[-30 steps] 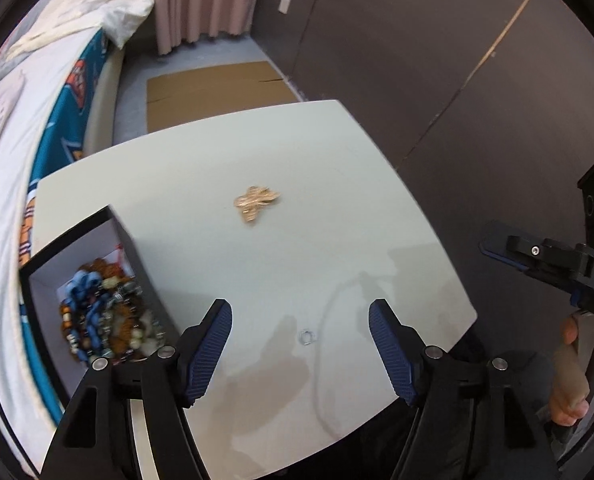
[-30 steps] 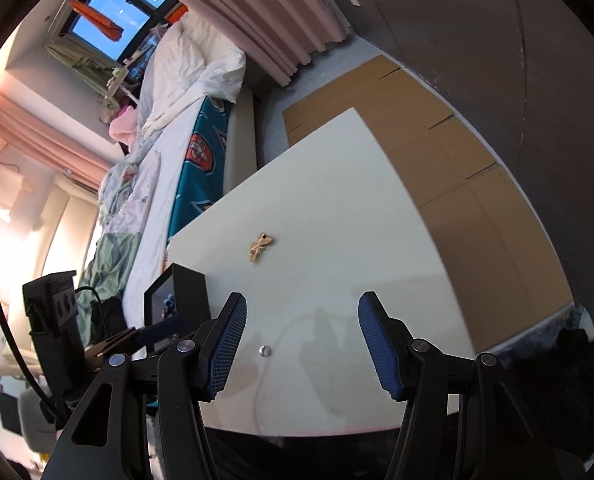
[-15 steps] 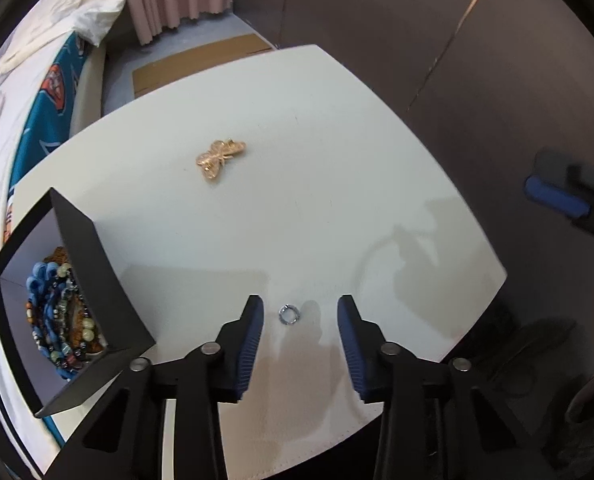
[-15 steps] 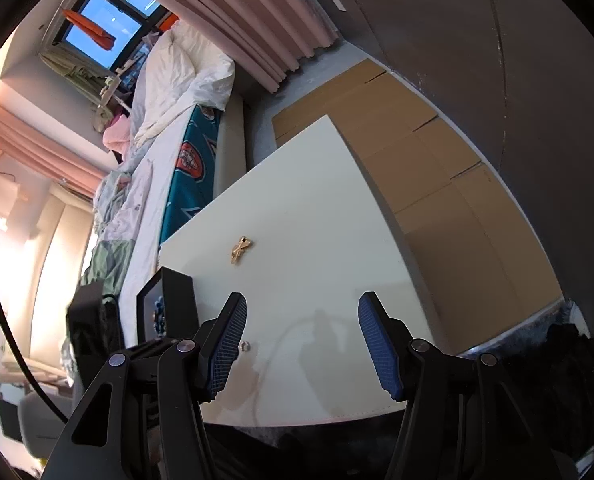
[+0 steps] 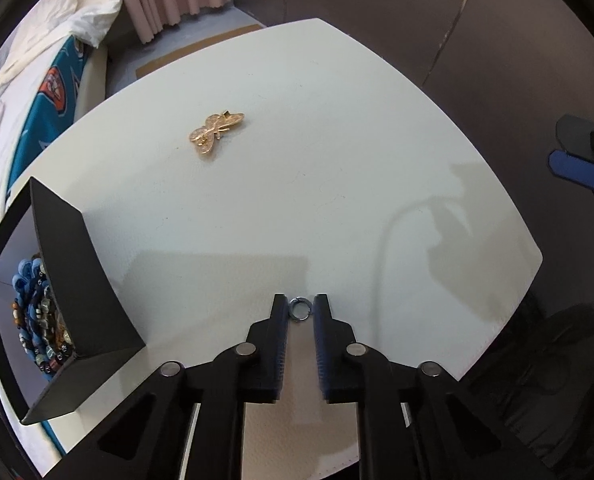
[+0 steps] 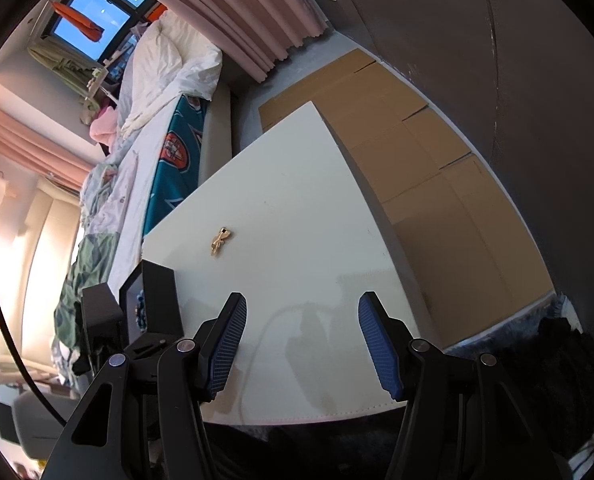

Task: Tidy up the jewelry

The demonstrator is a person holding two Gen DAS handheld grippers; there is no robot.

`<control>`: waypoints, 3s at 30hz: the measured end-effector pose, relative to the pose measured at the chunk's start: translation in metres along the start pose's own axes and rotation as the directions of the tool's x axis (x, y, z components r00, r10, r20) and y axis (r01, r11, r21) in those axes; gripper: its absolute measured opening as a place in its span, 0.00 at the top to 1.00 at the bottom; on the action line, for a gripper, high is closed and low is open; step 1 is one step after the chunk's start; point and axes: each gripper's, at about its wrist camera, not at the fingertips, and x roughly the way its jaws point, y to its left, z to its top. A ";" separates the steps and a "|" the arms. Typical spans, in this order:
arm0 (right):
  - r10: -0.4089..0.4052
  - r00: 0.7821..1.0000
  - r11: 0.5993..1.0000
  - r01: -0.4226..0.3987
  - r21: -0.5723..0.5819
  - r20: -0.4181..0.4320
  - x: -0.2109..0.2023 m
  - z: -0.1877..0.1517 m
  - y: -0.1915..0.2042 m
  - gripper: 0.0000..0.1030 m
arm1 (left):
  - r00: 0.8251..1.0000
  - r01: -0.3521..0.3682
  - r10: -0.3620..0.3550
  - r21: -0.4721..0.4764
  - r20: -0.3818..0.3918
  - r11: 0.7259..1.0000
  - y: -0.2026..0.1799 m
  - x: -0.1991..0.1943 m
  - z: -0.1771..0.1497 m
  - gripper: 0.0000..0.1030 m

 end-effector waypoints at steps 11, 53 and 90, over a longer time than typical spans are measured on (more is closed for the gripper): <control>-0.004 1.000 0.999 0.004 -0.048 -0.007 0.022 0.006 0.021 0.43 | 0.991 0.035 -0.025 -0.077 0.135 0.996 0.030 -0.055 0.012 0.87; -0.133 0.991 0.816 0.130 -0.564 0.035 0.159 0.020 0.126 0.44 | 0.978 0.075 -0.001 -0.348 0.208 0.934 0.169 -0.086 -0.014 0.87; 0.189 0.982 0.811 -0.142 -0.567 0.024 0.088 -0.008 0.233 0.61 | 0.914 0.179 -0.003 -0.396 0.405 0.901 0.208 -0.161 -0.070 0.22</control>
